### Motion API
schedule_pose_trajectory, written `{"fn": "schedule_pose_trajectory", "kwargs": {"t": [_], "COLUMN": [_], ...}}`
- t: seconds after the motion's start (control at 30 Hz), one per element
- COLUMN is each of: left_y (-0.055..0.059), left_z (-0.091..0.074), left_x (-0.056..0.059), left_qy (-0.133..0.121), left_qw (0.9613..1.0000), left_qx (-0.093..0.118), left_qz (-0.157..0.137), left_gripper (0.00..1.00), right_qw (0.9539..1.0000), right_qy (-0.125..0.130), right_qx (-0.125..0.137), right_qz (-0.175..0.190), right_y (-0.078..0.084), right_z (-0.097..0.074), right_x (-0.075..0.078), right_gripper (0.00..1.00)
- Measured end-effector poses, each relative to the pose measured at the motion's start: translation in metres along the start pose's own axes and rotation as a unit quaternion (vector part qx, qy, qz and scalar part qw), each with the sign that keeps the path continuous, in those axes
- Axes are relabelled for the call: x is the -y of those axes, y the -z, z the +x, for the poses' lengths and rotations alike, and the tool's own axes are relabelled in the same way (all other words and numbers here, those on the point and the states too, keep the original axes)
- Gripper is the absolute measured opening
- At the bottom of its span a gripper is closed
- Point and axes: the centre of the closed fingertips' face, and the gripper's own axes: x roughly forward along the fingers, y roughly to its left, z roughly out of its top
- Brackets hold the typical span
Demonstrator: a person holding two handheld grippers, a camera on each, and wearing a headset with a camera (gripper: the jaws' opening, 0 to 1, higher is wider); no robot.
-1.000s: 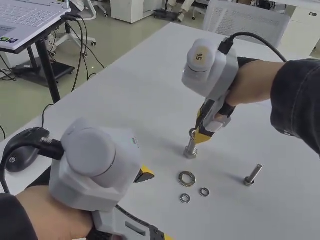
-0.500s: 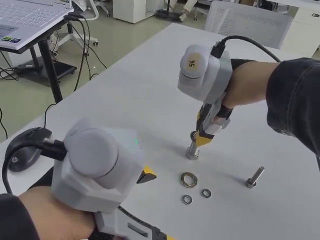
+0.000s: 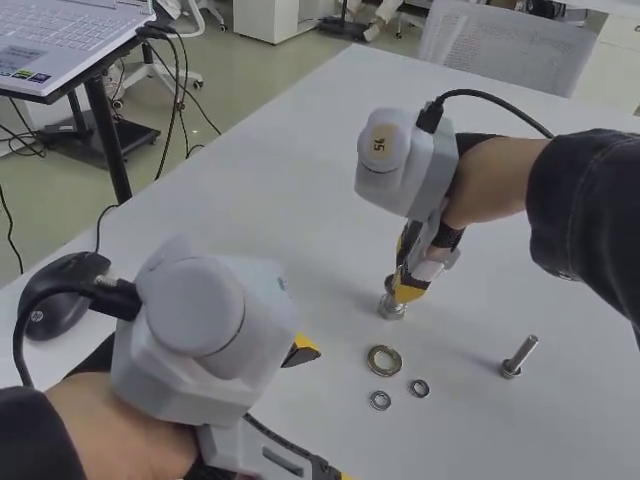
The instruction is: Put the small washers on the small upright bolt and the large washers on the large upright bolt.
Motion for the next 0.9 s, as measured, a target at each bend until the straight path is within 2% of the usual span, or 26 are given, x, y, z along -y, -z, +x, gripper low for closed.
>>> {"fn": "schedule_pose_trajectory", "kwargs": {"t": [0.57,0.9], "left_y": [0.000,-0.001], "left_z": [0.000,0.000], "left_x": [0.000,-0.001], "left_qy": [0.000,-0.001], "left_qw": [1.0000,1.0000], "left_qx": [-0.001,-0.001], "left_qz": [-0.001,-0.002], "left_gripper": [0.80,0.80], "right_qw": [0.9997,0.9996], "right_qy": [-0.017,-0.021], "right_qx": [-0.012,-0.012], "right_qz": [0.008,0.014], "right_y": [0.003,0.005], "right_z": [0.021,0.021], "right_x": [0.003,0.004], "right_gripper": [0.25,0.25]}}
